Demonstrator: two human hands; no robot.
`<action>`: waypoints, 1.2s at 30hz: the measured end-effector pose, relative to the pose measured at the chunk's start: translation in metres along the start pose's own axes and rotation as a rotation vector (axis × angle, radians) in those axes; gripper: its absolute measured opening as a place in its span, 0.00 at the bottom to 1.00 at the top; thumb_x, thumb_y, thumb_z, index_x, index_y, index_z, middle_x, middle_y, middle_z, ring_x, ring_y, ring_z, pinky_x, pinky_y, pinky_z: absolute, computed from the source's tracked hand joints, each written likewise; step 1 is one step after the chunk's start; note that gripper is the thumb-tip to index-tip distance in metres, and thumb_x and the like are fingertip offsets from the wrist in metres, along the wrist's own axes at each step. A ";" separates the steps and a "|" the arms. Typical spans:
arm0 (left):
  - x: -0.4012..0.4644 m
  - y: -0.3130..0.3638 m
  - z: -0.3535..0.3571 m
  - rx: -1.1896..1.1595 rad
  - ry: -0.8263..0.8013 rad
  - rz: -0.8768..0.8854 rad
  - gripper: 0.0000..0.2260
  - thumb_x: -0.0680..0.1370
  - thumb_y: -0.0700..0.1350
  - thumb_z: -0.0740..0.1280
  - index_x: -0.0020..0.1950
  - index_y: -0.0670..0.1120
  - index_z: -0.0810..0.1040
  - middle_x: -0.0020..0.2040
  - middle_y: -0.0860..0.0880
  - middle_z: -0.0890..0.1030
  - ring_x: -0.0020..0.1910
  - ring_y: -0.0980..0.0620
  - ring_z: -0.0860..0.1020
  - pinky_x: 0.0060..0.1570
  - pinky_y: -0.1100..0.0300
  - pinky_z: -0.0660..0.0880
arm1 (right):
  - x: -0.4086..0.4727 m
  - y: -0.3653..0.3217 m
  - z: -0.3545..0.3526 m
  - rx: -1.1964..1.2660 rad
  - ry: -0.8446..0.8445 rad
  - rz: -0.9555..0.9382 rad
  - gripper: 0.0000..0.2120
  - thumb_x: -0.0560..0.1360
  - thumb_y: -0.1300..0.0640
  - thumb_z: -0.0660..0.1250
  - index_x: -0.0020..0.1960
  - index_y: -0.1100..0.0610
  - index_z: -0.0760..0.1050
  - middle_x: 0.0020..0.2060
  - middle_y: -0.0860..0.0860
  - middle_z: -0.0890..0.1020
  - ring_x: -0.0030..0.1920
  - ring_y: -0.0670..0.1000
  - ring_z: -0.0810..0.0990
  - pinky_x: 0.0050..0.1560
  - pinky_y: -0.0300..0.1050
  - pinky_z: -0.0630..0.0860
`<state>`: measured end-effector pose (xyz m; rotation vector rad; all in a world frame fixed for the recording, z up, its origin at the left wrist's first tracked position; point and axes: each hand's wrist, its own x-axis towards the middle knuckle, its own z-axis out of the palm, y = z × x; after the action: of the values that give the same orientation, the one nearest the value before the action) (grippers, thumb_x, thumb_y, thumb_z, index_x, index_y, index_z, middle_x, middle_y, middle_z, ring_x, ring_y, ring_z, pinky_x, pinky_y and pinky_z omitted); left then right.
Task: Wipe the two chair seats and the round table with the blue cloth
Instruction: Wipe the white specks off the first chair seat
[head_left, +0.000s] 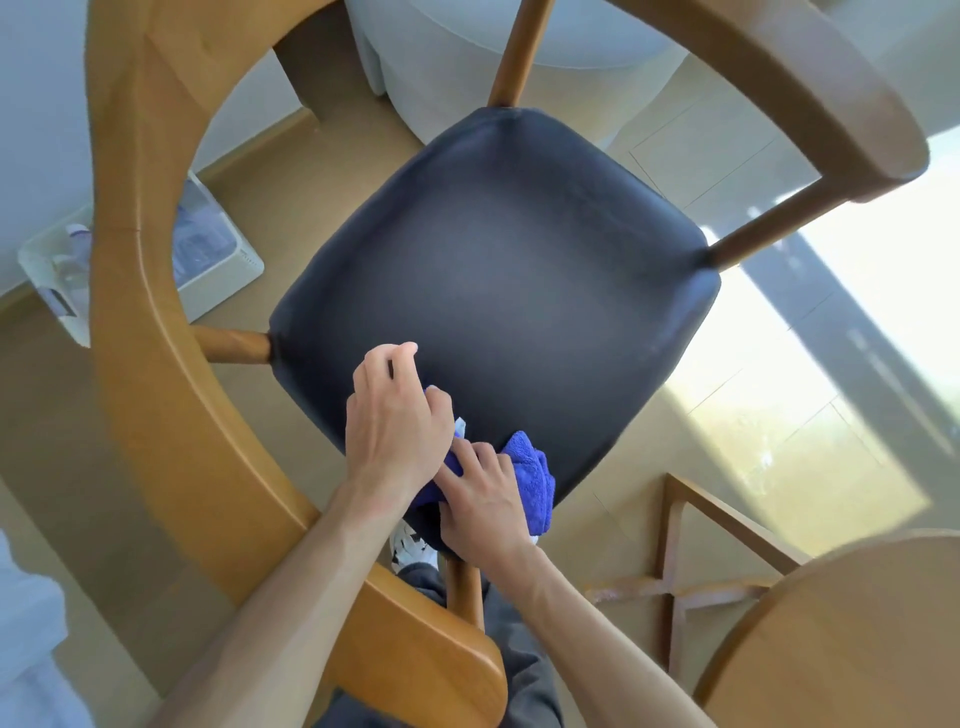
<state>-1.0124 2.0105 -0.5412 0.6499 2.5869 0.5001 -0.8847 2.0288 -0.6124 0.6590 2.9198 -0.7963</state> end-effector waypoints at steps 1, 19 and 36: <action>-0.001 -0.001 0.000 0.005 -0.001 -0.004 0.20 0.77 0.39 0.63 0.68 0.38 0.70 0.66 0.41 0.71 0.63 0.40 0.70 0.53 0.48 0.70 | -0.004 0.002 -0.001 0.007 -0.031 -0.032 0.18 0.68 0.54 0.54 0.56 0.49 0.73 0.52 0.52 0.78 0.43 0.57 0.74 0.41 0.50 0.72; -0.007 -0.004 -0.003 0.023 -0.050 -0.019 0.21 0.77 0.41 0.61 0.70 0.40 0.67 0.68 0.42 0.68 0.65 0.40 0.67 0.57 0.48 0.67 | -0.062 0.077 -0.013 -0.027 0.050 0.007 0.27 0.57 0.70 0.68 0.53 0.51 0.70 0.57 0.52 0.72 0.52 0.58 0.72 0.47 0.53 0.72; -0.003 0.001 -0.001 -0.049 -0.012 -0.040 0.19 0.79 0.43 0.60 0.70 0.42 0.67 0.68 0.44 0.68 0.65 0.44 0.67 0.57 0.50 0.69 | -0.044 0.074 -0.016 0.114 0.345 0.428 0.24 0.63 0.70 0.67 0.57 0.54 0.71 0.58 0.57 0.73 0.57 0.59 0.70 0.56 0.53 0.71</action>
<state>-1.0097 2.0096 -0.5394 0.5814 2.5627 0.5434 -0.8128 2.0775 -0.6268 1.5037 2.8483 -0.8686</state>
